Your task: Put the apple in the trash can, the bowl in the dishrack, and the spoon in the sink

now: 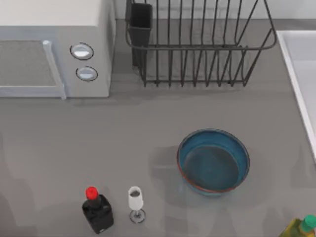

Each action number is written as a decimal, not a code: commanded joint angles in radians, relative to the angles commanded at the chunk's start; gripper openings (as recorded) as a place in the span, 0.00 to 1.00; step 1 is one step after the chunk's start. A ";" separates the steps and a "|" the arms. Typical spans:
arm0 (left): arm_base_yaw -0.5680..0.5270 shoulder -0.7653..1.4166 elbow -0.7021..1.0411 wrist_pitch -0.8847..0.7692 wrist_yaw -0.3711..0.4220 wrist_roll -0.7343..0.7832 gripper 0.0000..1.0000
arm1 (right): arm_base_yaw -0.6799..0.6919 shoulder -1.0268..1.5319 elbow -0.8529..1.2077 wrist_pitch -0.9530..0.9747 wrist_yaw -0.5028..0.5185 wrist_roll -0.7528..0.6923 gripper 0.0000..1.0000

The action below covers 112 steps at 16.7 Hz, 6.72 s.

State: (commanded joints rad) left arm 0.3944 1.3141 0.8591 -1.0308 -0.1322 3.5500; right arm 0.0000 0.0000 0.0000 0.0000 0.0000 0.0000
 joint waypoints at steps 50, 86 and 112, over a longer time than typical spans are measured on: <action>-0.358 -1.236 -0.822 0.981 0.121 -3.404 1.00 | 0.000 0.000 0.000 0.000 0.000 0.000 1.00; -0.394 -1.314 -0.859 1.031 0.132 -3.550 1.00 | 0.491 1.788 1.448 -1.195 0.001 0.505 1.00; -0.394 -1.314 -0.859 1.031 0.132 -3.550 1.00 | 0.506 1.939 1.213 -0.844 0.001 0.521 0.70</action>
State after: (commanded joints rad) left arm 0.0000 0.0000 0.0000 0.0000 0.0000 0.0000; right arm 0.5055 1.9391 1.2125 -0.8444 0.0013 0.5213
